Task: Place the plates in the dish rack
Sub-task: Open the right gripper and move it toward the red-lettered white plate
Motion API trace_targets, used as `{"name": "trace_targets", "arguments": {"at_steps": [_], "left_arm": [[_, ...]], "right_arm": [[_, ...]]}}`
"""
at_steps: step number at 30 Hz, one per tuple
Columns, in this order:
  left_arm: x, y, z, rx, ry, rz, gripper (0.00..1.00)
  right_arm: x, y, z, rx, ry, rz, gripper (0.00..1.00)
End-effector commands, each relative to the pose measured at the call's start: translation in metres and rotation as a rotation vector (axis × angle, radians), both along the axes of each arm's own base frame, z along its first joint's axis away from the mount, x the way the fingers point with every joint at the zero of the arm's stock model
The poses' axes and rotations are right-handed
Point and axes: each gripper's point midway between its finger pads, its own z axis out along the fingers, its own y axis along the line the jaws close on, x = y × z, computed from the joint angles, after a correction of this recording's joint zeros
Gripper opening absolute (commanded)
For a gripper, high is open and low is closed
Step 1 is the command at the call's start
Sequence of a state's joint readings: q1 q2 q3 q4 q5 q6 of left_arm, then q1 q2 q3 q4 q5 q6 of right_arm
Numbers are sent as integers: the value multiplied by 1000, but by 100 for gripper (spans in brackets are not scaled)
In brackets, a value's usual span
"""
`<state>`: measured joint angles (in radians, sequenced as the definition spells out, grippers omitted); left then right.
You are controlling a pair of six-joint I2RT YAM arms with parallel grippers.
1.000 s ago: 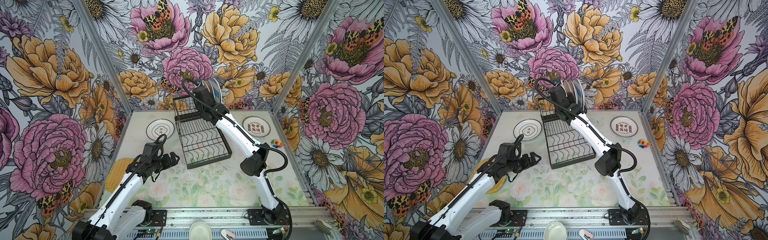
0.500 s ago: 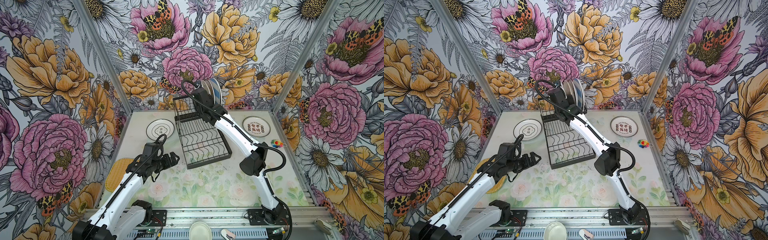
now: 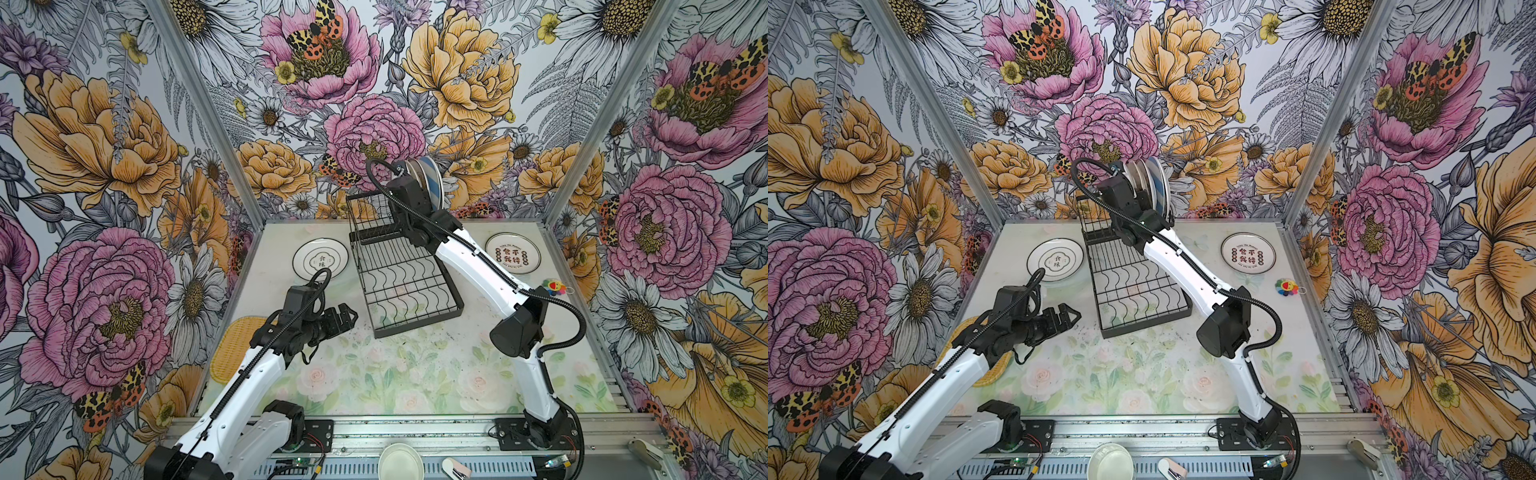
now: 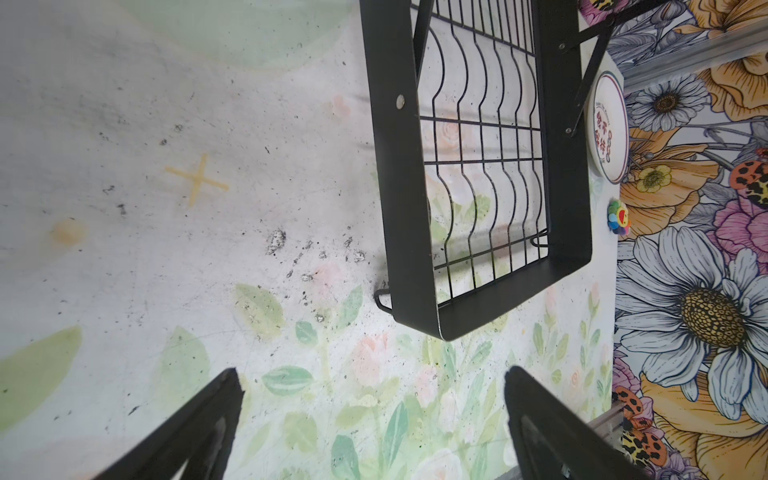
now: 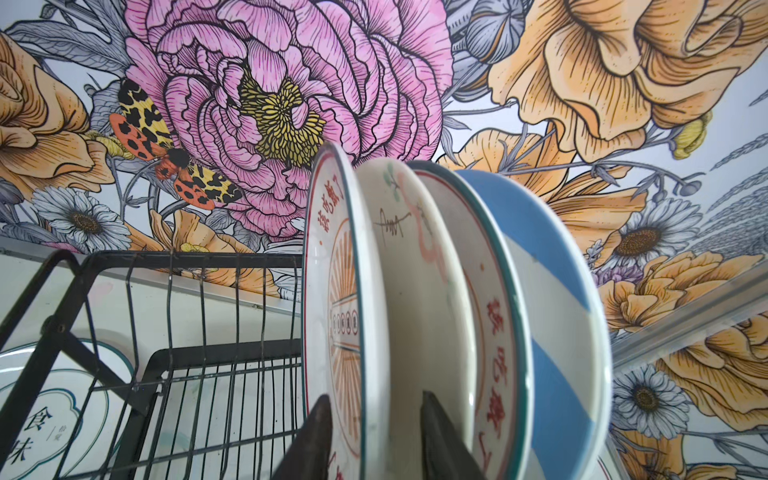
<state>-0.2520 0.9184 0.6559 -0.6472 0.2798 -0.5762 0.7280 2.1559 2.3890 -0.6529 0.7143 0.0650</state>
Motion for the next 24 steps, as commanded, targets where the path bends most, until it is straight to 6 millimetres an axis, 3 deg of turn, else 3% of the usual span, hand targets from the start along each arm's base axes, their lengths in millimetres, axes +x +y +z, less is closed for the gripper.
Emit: {"name": "trace_targets", "arguments": {"at_steps": [1,8,12,17,24], "left_arm": [[3,4,2,5,-28,17,99],[3,7,0,18,-29,27,99],[4,7,-1,22,-29,27,99],[7,6,0,22,-38,23,99],[10,2,-2,8,-51,8,99]], "right_arm": [[-23,-9,43,74,-60,13,44],[-59,-19,51,92,-38,53,53],[-83,-38,40,126,3,56,59],[-108,-69,8,172,78,29,64],[-124,-134,-70,349,266,-72,65]]}}
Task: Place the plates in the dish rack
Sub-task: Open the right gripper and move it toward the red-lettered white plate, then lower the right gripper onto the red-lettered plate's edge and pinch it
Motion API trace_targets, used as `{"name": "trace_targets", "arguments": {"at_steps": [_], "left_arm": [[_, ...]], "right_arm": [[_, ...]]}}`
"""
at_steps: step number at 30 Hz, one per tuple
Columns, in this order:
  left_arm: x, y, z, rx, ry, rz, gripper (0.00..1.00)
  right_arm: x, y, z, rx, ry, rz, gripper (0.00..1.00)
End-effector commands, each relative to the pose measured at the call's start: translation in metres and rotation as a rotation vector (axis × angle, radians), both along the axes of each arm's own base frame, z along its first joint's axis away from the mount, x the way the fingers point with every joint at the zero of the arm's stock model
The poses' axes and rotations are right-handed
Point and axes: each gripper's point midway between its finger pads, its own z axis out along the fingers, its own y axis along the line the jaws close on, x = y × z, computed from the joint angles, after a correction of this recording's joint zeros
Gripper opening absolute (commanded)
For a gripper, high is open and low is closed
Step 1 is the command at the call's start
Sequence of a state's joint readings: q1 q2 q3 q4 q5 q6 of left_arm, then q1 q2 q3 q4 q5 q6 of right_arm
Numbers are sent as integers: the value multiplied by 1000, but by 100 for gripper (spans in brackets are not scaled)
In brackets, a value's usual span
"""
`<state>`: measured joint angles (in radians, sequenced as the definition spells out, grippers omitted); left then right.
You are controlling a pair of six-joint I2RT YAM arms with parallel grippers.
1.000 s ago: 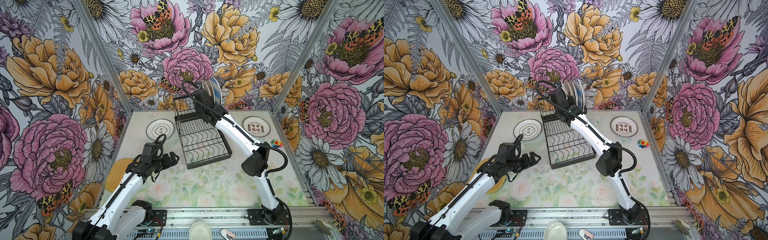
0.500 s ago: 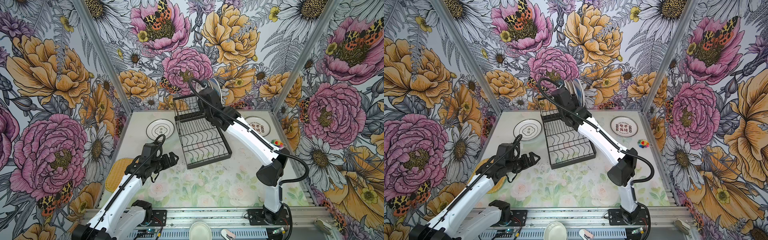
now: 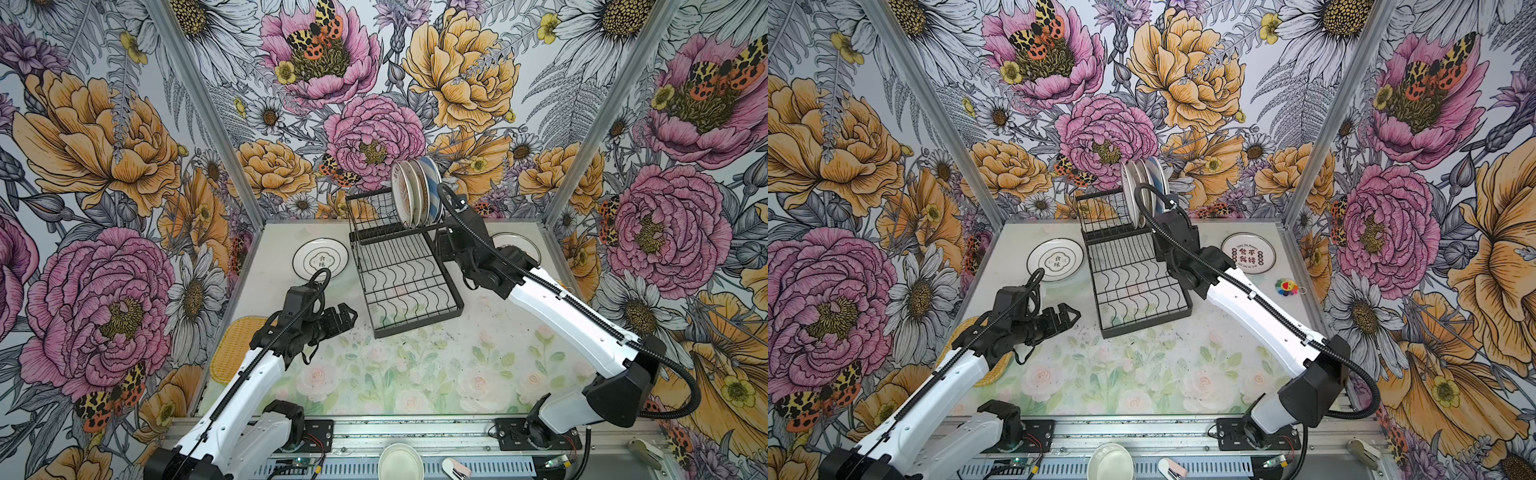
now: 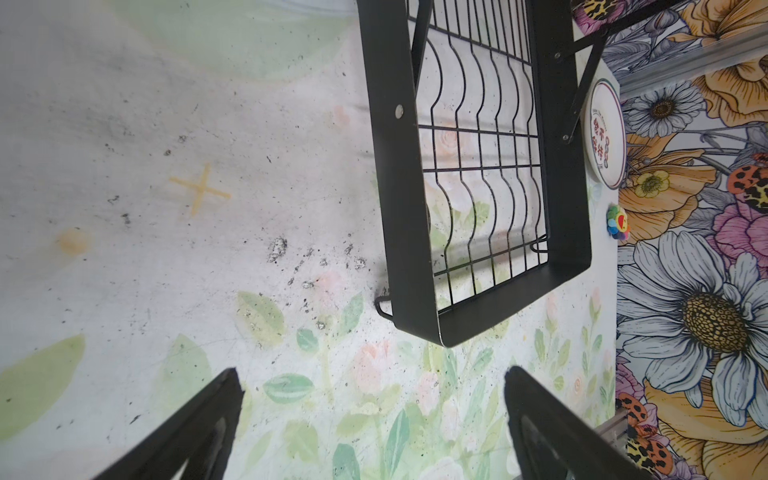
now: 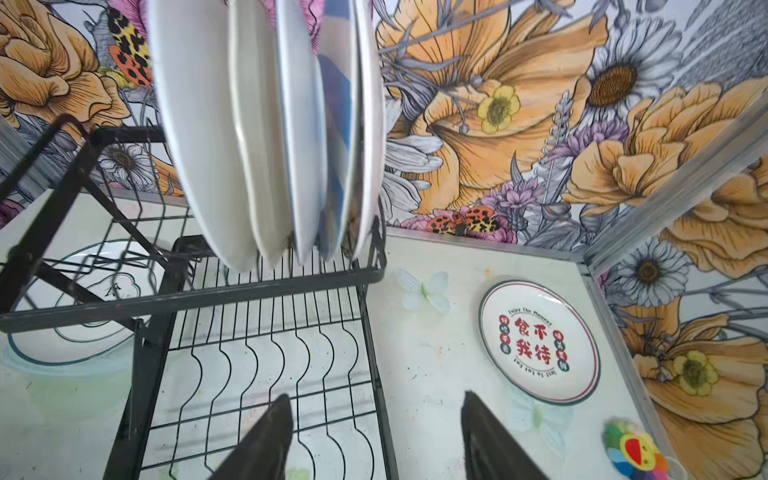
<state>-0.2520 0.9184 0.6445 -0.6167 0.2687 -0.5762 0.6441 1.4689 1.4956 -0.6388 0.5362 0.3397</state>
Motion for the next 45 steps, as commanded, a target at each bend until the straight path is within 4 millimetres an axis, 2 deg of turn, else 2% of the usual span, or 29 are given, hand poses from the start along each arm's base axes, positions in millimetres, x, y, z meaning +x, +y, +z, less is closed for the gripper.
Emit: {"name": "trace_targets", "arguments": {"at_steps": [1,8,13,20,24,27,31,35,45], "left_arm": [[6,0,-2,2,-32,-2,99],[3,-4,-8,-20,-28,-12,99],[3,-6,-9,-22,-27,-18,99],[1,-8,-10,-29,-29,-20,99],[0,-8,-10,-34,-30,-17,99],[-1,-8,-10,-37,-29,-14,99],[0,-8,-11,-35,-28,-13,99],[0,-7,-10,-35,-29,-11,99],[0,-6,-14,-27,-17,-7,99]], "right_arm": [[-6,-24,-28,166,86,-60,65],[-4,-83,-95,265,254,-187,70],[4,-120,-123,396,276,-276,74],[24,-171,-169,704,273,-394,76],[35,-196,-187,836,241,-453,77],[45,-210,-194,906,217,-481,77],[56,-230,-215,1032,191,-546,77],[66,-240,-231,1090,186,-582,76],[91,-255,-252,1167,163,-638,71]]}}
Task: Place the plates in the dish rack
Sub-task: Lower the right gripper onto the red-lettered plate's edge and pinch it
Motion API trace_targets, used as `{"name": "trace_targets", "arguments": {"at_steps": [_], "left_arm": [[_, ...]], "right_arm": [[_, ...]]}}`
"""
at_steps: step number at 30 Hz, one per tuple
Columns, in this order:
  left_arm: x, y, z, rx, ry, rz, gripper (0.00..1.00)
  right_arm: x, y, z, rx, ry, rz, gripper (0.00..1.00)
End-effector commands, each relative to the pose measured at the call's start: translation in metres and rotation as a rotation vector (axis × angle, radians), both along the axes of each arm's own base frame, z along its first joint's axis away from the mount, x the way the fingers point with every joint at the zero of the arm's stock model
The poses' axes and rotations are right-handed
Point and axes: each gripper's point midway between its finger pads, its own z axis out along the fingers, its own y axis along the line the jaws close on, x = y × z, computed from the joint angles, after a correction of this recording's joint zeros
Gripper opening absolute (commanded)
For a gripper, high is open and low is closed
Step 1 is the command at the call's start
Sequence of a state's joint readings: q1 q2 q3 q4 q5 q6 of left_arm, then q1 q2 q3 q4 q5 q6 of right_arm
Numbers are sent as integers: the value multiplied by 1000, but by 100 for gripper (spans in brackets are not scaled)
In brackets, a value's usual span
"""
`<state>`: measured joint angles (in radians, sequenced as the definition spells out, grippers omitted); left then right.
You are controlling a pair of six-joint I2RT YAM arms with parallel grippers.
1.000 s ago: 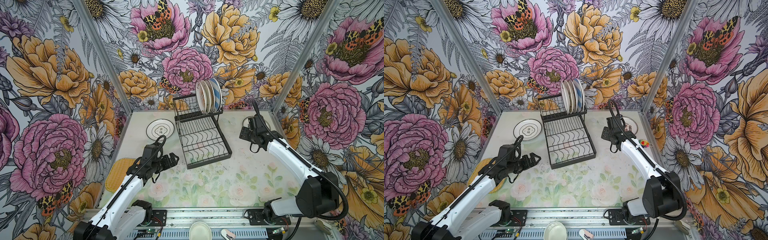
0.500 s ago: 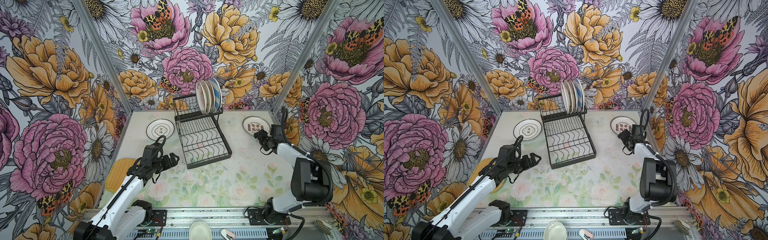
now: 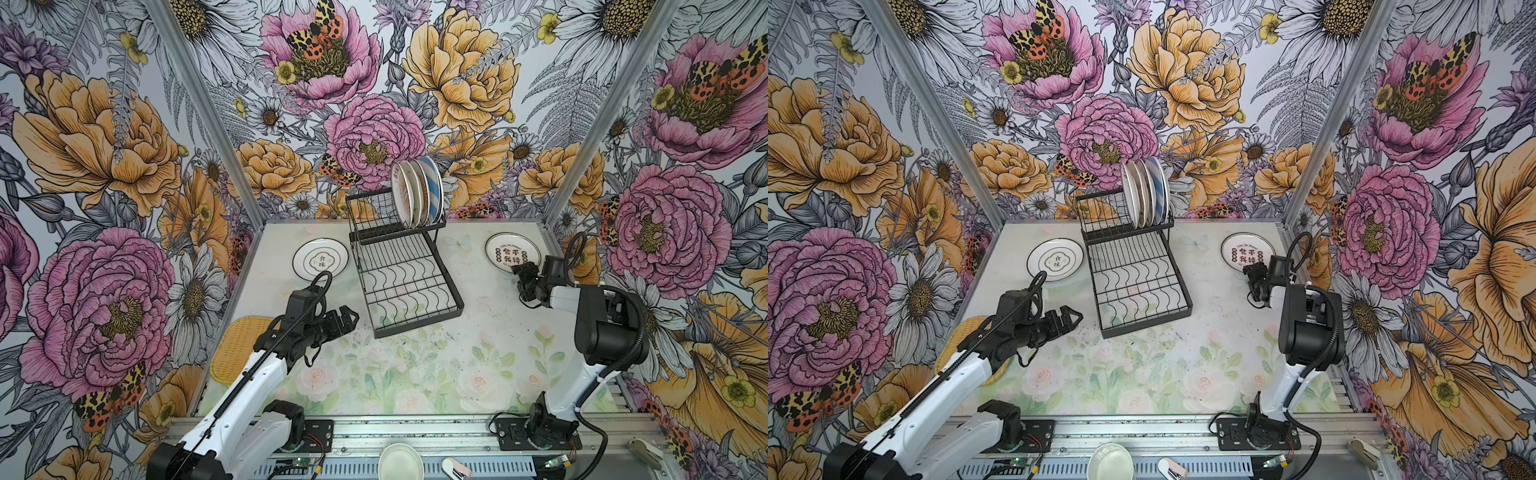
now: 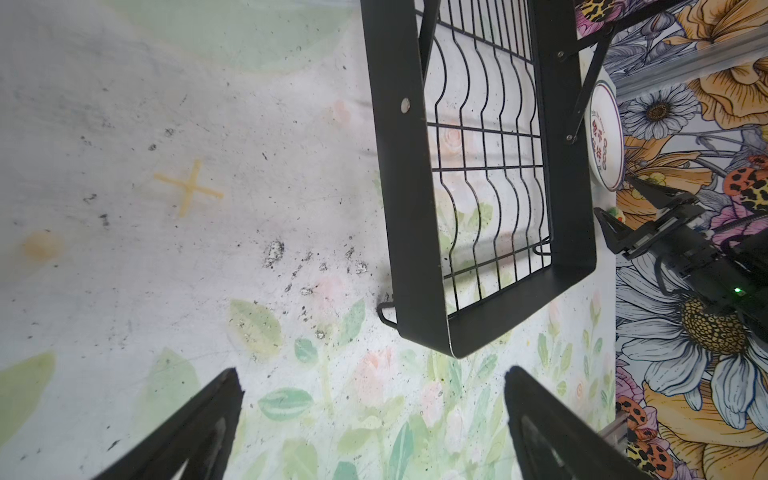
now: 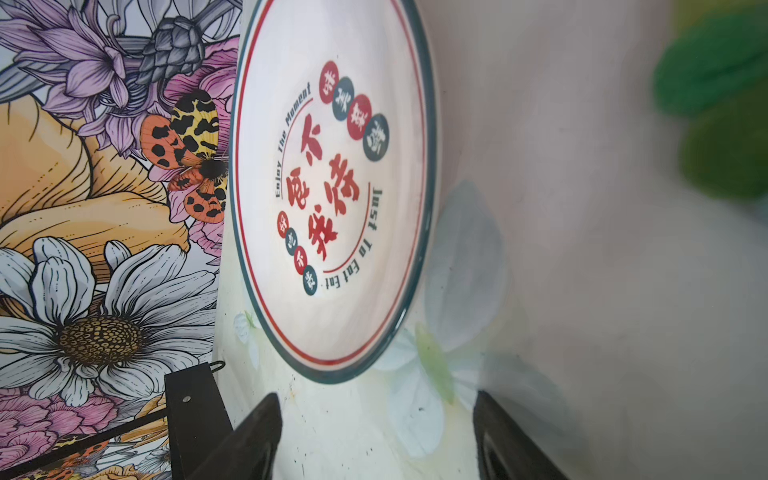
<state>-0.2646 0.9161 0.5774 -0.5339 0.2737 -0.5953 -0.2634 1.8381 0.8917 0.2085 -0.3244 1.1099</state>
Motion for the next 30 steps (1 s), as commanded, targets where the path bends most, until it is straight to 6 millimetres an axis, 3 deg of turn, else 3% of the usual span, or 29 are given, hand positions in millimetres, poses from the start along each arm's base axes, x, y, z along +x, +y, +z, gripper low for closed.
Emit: {"name": "trace_targets", "arguments": {"at_steps": [1,10,19,30], "left_arm": [[1,-2,0,-8,-8,-3,99],[2,-1,-2,-3,-1,2,99],[2,0,-4,-1,3,11,99],[1,1,-6,0,10,18,99]], "right_arm": [[24,-9,15,20,-84,-34,69],[38,-16,3,59,-89,-83,58],[39,-19,-17,107,-69,-142,49],[35,-23,-34,140,-42,-204,26]]}}
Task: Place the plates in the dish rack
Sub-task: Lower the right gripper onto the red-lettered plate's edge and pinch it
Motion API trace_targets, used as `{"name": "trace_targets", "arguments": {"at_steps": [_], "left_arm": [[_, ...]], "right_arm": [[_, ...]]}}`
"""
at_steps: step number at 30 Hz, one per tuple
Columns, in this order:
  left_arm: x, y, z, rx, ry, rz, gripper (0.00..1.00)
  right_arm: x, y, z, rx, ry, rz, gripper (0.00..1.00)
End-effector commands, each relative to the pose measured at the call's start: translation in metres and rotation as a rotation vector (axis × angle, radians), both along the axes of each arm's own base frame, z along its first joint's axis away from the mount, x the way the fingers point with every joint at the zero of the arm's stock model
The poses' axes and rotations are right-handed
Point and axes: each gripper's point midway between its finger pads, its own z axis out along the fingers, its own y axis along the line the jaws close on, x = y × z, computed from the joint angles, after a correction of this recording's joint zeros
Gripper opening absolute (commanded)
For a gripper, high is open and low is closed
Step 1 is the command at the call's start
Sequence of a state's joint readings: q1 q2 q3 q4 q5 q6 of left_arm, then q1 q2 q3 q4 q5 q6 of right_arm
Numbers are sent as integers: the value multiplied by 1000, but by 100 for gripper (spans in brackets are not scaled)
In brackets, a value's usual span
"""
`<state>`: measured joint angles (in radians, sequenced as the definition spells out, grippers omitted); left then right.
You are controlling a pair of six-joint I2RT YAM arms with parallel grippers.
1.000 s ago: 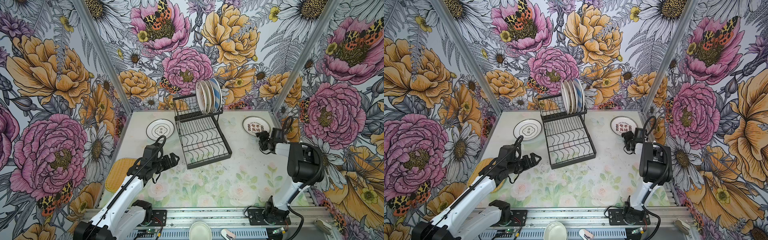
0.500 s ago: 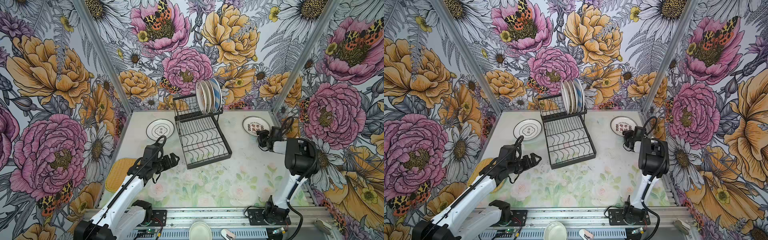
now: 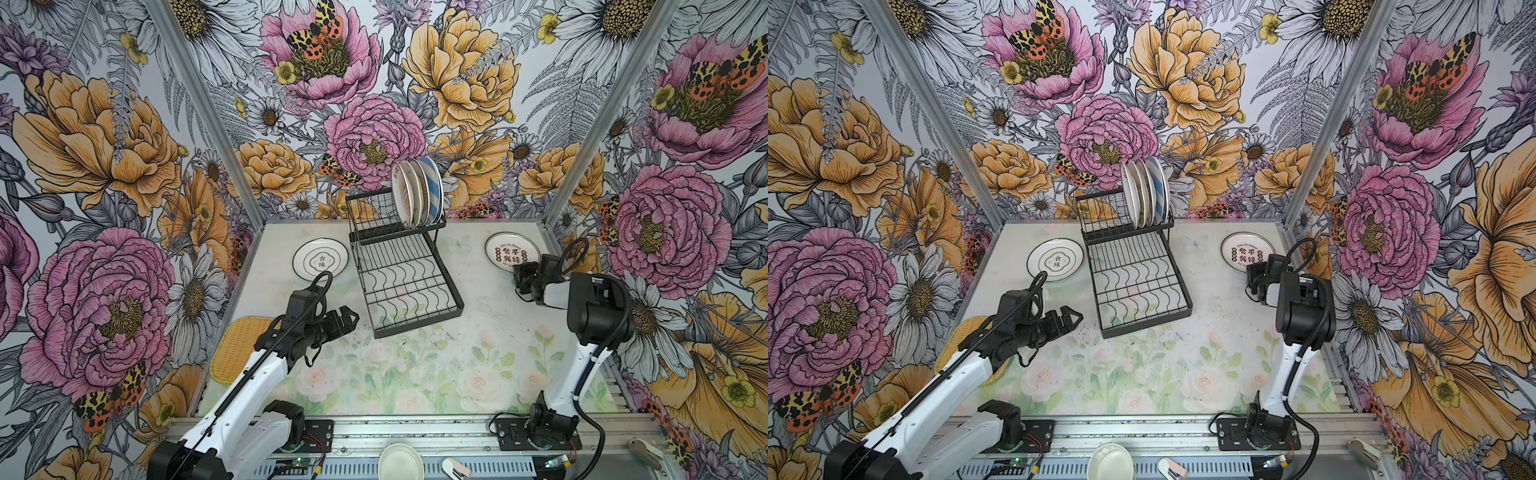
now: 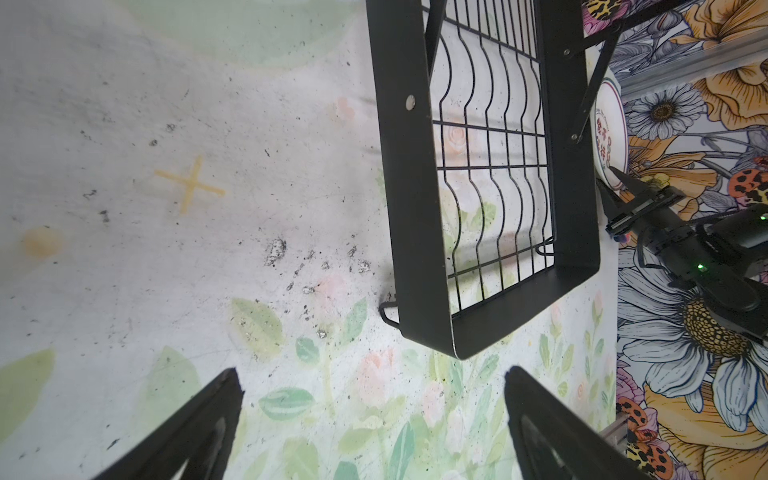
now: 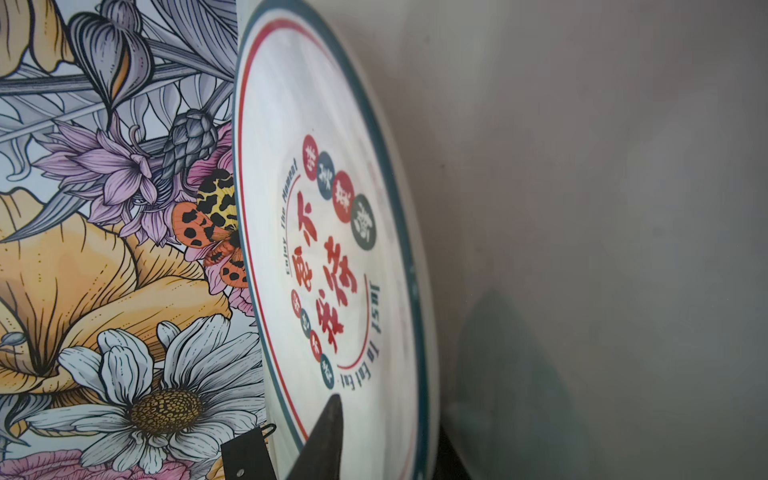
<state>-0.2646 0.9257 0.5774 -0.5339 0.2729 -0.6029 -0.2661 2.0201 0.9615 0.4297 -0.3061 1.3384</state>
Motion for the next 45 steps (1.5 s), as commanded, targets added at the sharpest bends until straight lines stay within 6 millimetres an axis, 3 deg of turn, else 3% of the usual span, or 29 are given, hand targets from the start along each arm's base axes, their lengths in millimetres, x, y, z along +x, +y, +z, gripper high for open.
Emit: {"name": "trace_targets", "arguments": {"at_steps": [1,8,20,33,45], "left_arm": [[1,1,-4,1,-2,11,99],[1,1,-2,-3,-6,14,99],[1,1,0,-8,-12,19,99],[1,0,5,-10,-29,13,99],[-2,-4,8,-16,-44,-9,99]], "right_arm": [[-4,-8,-16,5,38,-52,24],[-4,-10,-22,27,33,-76,12],[-3,-8,-17,37,3,-72,0],[4,0,22,13,-105,-6,0],[-26,20,57,19,-165,66,0]]}}
